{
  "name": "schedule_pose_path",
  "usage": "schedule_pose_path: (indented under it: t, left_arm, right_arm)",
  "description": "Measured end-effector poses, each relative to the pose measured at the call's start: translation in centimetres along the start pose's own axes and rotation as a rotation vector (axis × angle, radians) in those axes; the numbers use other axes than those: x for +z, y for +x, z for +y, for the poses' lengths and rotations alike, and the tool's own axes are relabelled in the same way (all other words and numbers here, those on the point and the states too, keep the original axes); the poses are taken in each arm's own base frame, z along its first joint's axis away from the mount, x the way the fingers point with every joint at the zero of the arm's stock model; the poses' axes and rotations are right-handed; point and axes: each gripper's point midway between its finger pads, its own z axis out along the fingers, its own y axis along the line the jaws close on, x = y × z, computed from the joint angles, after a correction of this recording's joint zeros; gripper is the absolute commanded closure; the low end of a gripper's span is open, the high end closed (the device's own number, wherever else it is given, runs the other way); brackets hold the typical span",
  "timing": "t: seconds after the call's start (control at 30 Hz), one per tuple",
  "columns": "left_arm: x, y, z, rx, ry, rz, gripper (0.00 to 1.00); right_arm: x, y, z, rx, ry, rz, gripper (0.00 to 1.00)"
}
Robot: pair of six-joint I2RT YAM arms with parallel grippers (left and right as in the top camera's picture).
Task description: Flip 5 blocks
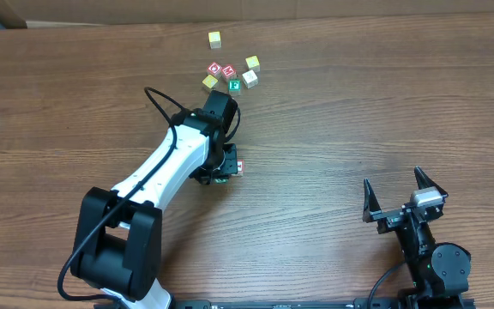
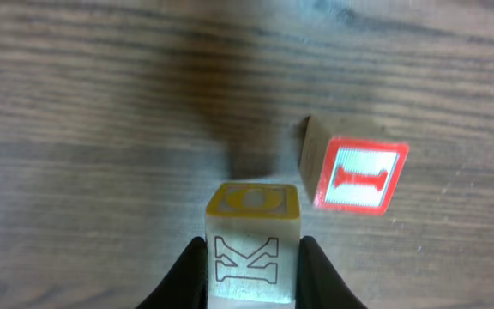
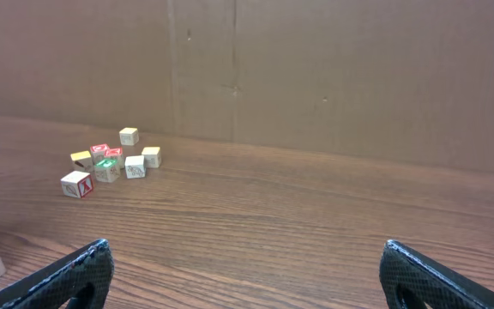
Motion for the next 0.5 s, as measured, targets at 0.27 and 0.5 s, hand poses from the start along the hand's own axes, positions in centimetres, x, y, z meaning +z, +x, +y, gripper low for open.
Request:
schedule_pose_path:
  t: [0.27,0.5]
  left_arm:
    - [0.29,-0.89,0.03,-0.014,-0.005,-0.044,0.81]
    - [0.29,-0.97,0.21,-0.015,-0.015,-0.049,0.80]
  right_arm:
    - [0.00,0.00,0.00,0.000,0.000,0.000,0.00]
    - [0.00,-0.01,0.01,0.001,0.000,0.000,0.00]
